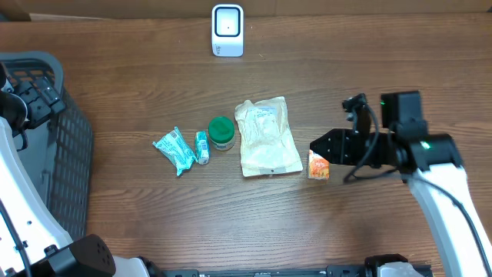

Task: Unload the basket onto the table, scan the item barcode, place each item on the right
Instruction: 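Lower the right gripper over the Kleenex pack and close on it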

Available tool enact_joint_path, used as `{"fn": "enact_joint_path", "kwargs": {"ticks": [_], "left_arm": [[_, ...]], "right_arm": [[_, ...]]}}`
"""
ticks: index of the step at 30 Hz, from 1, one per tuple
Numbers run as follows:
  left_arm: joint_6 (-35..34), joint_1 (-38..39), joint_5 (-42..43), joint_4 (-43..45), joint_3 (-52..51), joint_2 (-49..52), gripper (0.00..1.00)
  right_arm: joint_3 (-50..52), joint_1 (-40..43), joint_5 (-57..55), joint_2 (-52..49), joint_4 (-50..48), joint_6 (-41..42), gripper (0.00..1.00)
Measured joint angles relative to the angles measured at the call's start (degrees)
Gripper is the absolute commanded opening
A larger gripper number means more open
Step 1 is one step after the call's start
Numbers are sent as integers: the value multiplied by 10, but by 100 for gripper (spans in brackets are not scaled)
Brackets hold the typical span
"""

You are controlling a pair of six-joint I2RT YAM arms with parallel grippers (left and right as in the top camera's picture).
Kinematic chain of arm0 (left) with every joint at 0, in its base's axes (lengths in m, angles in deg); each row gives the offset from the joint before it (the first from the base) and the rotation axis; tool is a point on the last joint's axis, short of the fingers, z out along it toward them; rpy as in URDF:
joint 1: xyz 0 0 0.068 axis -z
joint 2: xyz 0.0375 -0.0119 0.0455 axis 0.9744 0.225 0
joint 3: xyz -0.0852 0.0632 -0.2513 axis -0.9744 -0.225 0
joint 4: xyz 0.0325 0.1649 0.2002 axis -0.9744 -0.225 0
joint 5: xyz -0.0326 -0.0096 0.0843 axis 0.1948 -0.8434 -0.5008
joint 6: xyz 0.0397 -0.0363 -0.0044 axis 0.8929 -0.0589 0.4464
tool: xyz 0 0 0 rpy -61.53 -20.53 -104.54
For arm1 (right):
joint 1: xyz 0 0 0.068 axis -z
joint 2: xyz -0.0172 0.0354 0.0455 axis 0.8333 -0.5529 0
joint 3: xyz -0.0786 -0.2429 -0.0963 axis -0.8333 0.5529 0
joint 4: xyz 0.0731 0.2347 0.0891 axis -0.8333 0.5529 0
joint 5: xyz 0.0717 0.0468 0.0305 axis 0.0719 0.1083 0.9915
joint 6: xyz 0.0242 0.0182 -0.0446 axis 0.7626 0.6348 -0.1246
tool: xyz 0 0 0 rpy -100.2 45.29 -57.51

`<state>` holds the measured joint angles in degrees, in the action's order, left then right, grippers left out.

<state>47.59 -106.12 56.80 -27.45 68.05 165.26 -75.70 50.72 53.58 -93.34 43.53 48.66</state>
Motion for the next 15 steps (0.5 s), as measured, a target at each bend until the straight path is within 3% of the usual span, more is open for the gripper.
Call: {"fn": "enact_joint_path", "kwargs": {"ticks": [10,15], "left_arm": [[0,0,0,0,0,0,100],[0,0,0,0,0,0,100]], "right_arm": [[0,-33,-67,-134,0,42,7],[11,-33,-87,-174,-23,62,6]]}}
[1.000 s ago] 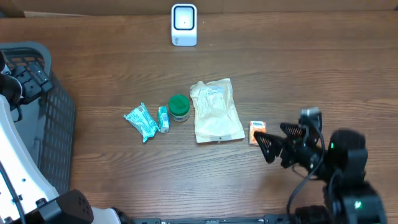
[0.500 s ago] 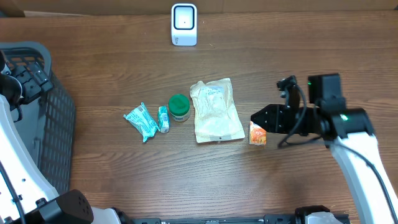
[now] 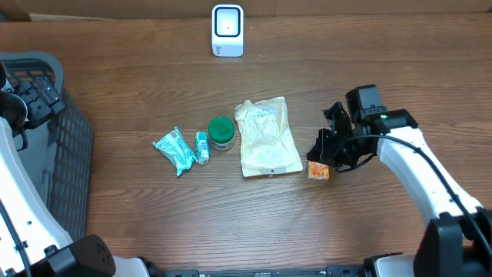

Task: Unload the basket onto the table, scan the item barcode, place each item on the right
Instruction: 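Lower the right gripper over the Kleenex pack and close on it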

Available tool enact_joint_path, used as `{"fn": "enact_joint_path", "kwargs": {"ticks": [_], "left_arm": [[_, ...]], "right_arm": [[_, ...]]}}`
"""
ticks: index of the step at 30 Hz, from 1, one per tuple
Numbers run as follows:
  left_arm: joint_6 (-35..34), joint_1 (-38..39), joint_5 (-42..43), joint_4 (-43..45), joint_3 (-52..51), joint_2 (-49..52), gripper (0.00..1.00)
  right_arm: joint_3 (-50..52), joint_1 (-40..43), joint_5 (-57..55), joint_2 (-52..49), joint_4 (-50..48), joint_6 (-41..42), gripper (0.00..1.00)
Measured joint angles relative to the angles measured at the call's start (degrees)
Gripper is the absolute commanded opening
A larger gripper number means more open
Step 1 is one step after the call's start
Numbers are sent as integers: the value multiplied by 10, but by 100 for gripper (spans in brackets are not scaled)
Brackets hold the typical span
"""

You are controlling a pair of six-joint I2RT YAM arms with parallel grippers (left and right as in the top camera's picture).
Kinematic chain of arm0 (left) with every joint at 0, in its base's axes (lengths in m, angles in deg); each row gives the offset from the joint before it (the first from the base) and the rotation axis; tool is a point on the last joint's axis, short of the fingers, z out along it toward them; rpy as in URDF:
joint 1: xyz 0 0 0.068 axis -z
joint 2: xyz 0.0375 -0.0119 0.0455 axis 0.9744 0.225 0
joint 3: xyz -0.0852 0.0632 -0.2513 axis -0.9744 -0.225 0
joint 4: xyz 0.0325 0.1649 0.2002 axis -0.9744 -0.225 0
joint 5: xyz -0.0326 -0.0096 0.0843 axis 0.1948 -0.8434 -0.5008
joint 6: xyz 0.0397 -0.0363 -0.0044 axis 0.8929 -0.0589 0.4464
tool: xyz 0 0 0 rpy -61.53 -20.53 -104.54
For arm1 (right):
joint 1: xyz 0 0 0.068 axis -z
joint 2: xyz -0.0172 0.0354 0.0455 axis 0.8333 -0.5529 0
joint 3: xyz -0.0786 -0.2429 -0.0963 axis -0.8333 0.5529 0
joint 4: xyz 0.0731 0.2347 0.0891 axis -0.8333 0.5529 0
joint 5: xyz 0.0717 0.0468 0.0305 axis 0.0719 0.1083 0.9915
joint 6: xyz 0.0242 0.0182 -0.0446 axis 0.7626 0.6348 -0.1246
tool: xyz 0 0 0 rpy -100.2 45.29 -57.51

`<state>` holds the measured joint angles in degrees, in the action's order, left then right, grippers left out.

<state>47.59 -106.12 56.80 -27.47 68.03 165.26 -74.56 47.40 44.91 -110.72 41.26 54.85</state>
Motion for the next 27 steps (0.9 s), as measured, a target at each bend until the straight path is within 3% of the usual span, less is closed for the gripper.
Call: {"fn": "enact_joint_path", "kwargs": {"ticks": [15,20,27], "left_arm": [[0,0,0,0,0,0,100],[0,0,0,0,0,0,100],[0,0,0,0,0,0,99]], "right_arm": [[75,-5,-24,-14,-55,14,6],[87,-49,-35,-14,-75,17,9],[88,-110,-134,-14,-87,71,5]]}}
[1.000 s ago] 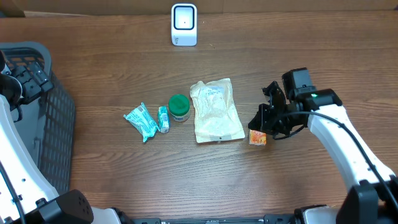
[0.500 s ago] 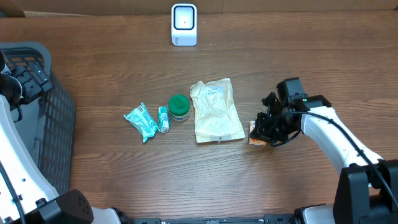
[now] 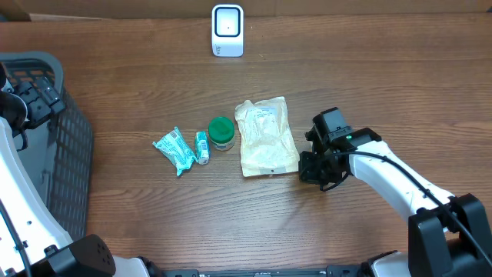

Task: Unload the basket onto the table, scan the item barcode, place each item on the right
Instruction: 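Lower the right gripper over the Kleenex pack and close on it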

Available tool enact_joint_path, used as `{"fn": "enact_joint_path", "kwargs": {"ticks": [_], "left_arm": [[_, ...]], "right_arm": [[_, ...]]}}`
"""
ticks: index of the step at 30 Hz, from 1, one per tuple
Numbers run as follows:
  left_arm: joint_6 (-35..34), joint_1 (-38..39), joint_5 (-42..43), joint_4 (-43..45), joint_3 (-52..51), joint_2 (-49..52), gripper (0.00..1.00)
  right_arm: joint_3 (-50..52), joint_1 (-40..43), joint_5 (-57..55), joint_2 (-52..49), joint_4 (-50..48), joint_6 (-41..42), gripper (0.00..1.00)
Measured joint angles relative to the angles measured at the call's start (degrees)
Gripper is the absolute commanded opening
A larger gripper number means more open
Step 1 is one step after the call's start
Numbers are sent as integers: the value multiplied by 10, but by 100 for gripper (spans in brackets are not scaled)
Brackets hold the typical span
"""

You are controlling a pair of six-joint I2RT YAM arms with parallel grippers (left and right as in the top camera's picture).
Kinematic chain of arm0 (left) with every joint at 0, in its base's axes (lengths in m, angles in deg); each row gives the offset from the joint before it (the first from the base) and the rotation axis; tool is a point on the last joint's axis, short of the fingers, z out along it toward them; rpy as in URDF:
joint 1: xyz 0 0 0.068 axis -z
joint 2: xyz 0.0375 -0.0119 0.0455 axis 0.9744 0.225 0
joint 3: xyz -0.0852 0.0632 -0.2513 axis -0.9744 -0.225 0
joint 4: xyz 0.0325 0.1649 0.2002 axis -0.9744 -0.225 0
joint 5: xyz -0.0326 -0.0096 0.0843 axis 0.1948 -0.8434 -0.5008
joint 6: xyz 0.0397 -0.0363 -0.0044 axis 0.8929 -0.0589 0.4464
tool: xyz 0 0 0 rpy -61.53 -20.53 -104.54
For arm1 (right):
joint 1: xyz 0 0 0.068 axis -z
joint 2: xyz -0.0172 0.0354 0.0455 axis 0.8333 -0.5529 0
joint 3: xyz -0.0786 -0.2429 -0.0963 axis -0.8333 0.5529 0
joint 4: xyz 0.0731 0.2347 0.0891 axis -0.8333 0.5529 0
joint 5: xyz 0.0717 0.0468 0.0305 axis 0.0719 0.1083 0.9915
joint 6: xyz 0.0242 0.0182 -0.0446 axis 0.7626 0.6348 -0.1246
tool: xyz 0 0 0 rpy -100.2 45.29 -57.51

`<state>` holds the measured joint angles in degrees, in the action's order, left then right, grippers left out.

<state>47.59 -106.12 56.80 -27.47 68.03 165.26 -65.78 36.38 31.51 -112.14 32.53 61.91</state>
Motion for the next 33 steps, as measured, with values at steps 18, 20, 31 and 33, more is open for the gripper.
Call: {"fn": "enact_joint_path", "kwargs": {"ticks": [18,20,31,33], "left_arm": [[0,0,0,0,0,0,99],[0,0,0,0,0,0,99],[0,0,0,0,0,0,100],[0,0,0,0,0,0,100]], "right_arm": [[0,-3,-33,0,-34,34,4],[0,-3,-32,0,-35,33,4],[0,-3,-32,-29,-39,31,4],[1,-3,-34,-43,-37,31,4]]}}
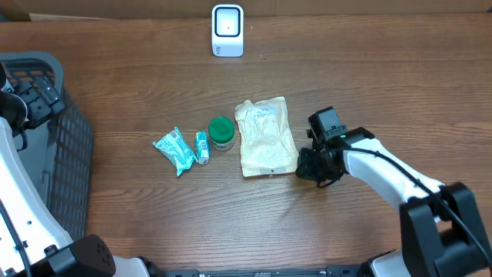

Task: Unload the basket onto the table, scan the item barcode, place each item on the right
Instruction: 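Lower the right gripper over the Kleenex pack and close on it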

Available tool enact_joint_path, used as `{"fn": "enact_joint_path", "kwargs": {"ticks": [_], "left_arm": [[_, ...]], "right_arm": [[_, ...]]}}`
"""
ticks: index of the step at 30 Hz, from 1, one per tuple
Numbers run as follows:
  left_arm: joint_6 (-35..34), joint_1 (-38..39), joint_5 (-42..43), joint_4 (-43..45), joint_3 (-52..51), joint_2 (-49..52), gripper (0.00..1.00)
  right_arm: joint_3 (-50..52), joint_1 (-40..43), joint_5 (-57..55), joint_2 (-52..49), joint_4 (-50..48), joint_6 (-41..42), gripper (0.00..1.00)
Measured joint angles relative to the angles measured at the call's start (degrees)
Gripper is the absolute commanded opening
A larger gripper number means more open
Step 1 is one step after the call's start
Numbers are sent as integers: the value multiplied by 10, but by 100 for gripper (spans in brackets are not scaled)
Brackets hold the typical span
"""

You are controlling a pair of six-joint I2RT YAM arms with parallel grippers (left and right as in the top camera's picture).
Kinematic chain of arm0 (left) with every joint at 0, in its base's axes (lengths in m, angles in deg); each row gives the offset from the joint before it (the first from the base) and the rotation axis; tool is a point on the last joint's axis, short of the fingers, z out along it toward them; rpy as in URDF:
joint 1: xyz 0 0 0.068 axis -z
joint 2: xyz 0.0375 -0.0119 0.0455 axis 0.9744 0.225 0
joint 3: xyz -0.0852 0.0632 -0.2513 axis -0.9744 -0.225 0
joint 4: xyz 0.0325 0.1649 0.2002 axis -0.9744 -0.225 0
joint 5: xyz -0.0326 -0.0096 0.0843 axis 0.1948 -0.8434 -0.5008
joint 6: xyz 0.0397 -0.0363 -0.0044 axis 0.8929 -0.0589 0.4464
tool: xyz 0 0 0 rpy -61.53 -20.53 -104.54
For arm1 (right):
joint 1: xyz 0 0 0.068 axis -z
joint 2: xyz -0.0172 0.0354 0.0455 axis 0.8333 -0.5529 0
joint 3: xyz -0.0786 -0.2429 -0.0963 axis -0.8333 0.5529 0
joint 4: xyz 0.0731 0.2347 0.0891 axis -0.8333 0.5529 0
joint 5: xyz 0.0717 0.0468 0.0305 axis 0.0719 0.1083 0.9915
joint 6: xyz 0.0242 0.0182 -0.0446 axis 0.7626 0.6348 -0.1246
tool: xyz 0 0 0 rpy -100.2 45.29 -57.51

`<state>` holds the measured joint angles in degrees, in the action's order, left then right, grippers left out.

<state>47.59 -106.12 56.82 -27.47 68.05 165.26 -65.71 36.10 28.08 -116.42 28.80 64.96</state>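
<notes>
The white barcode scanner (227, 31) stands at the table's far edge, its dark window facing up. My right gripper (306, 166) is down at the table, right beside the cream pouch's (267, 137) lower right corner. The wrist body hides its fingers, and no small orange packet shows around it. My left arm (17, 115) stays at the far left over the basket; its fingers cannot be made out.
Left of the pouch sit a green-lidded jar (221, 132), a small teal tube (202, 146) and a teal packet (174, 150). A dark mesh basket (54, 154) fills the left edge.
My right gripper has shifted slightly left, closer to the pouch's corner. The orange packet stays hidden beneath it. Nothing else has moved.
First my right gripper lay just right of an orange packet beside the pouch. Then it stood closer, over the packet's right side. Later it covered the packet fully, and now it sits low against the pouch corner.
</notes>
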Motion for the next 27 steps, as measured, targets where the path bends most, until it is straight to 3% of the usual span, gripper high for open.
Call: {"fn": "enact_joint_path", "kwargs": {"ticks": [7,14,20,27], "left_arm": [[0,0,0,0,0,0,100],[0,0,0,0,0,0,99],[0,0,0,0,0,0,100],[0,0,0,0,0,0,100]], "right_arm": [[1,21,-41,-5,56,18,4],[2,110,-74,-5,63,46,4],[3,159,-70,-5,-2,53,5],[5,164,-21,-5,-157,56,6]]}}
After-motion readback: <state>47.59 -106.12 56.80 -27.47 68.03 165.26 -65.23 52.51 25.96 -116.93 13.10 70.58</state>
